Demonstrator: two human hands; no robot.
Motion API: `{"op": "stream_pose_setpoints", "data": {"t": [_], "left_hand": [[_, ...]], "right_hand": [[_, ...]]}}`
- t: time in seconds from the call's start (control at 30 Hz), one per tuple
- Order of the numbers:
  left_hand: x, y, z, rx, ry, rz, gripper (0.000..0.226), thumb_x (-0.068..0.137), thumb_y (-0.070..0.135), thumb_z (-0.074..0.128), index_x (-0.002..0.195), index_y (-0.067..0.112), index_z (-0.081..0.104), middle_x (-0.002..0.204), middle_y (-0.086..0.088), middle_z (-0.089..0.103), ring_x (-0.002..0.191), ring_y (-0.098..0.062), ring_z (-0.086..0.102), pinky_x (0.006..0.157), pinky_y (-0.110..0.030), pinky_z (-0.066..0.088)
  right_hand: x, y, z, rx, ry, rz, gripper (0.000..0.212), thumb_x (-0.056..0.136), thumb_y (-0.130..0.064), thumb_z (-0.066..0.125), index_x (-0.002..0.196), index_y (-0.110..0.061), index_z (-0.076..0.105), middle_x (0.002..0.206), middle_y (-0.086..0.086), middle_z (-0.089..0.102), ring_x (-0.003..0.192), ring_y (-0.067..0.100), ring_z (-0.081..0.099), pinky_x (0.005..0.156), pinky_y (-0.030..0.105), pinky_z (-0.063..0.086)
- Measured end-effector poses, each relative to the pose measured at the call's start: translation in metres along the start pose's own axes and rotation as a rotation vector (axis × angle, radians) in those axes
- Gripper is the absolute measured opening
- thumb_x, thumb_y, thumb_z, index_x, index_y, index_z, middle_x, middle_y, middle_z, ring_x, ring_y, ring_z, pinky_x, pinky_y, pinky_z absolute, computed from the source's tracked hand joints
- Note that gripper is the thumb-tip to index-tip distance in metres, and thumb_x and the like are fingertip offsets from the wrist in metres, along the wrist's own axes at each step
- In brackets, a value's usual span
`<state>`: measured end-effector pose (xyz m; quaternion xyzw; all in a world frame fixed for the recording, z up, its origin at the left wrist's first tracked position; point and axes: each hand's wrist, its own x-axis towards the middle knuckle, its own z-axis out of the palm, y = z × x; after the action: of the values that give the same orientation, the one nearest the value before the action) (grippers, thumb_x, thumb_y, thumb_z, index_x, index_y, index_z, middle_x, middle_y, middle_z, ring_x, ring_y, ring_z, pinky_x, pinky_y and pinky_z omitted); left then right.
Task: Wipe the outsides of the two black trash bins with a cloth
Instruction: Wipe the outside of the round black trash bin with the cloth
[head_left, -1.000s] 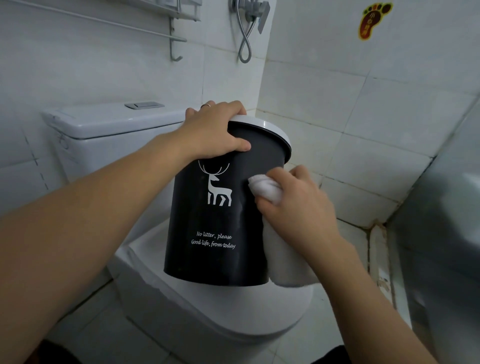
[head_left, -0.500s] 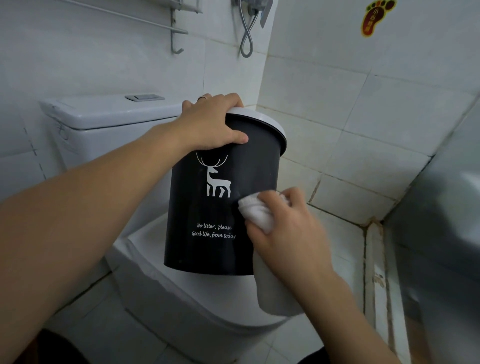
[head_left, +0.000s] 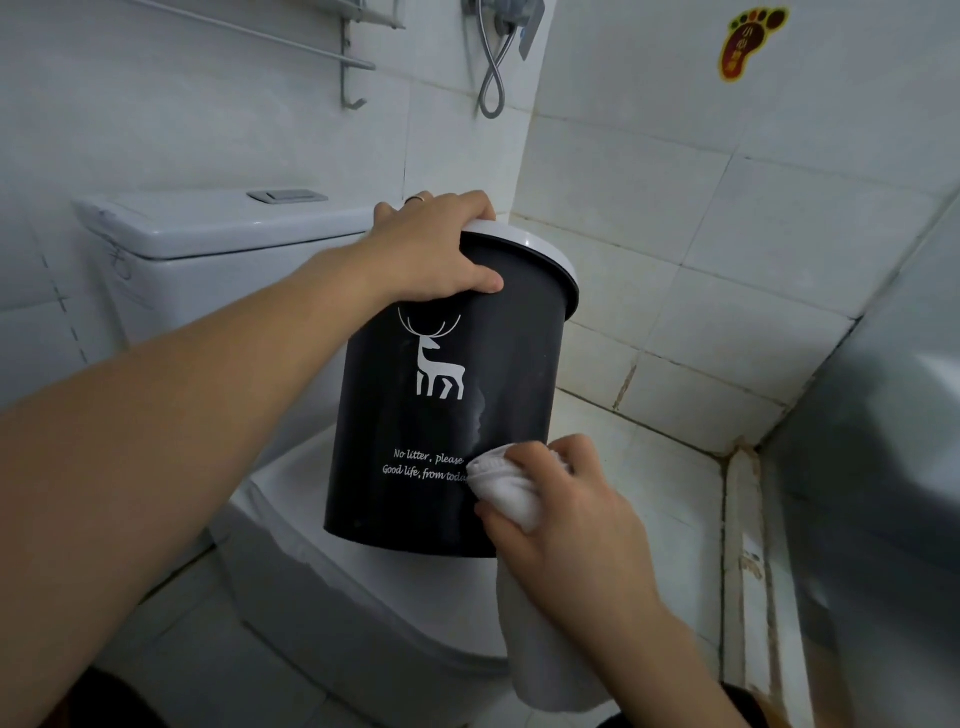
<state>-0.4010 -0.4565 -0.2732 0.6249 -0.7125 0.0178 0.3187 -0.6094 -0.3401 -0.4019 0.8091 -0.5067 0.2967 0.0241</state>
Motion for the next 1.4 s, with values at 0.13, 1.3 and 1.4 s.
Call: {"op": "stream_pose_setpoints", "data": {"t": [0.13, 1.3, 1.4], "left_hand": [[-0.003, -0.001, -0.001, 0.005, 0.006, -0.001, 0.044, 0.077, 0.050, 0.073, 0.110, 0.033, 0.049, 0.104, 0.011, 0.056, 0.115, -0.020, 0.043, 0.094, -0.042, 0.025], [-0.044, 0.002, -0.036, -0.157, 0.047, -0.108, 0.034, 0.074, 0.035, 0.081, 0.100, 0.029, 0.060, 0.085, 0.017, 0.058, 0.082, -0.010, 0.052, 0.101, -0.041, 0.037], [-0.059, -0.001, -0.042, -0.218, 0.052, -0.110, 0.032, 0.074, 0.031, 0.082, 0.099, 0.028, 0.061, 0.083, 0.017, 0.059, 0.076, -0.002, 0.051, 0.102, -0.045, 0.040]], "right_hand": [[0.037, -0.002, -0.020, 0.016, 0.082, 0.026, 0.035, 0.079, -0.057, 0.058, 0.108, -0.037, 0.054, 0.106, -0.009, 0.046, 0.086, 0.022, 0.059, 0.063, 0.032, 0.044], [0.049, -0.013, -0.028, 0.488, 0.091, 0.161, 0.023, 0.075, -0.043, 0.071, 0.096, -0.040, 0.062, 0.093, -0.015, 0.053, 0.085, -0.002, 0.054, 0.072, 0.013, 0.039], [0.041, -0.024, -0.027, 0.529, 0.102, 0.186, 0.023, 0.076, -0.043, 0.073, 0.097, -0.040, 0.063, 0.094, -0.014, 0.054, 0.086, -0.001, 0.055, 0.073, 0.017, 0.041]]}}
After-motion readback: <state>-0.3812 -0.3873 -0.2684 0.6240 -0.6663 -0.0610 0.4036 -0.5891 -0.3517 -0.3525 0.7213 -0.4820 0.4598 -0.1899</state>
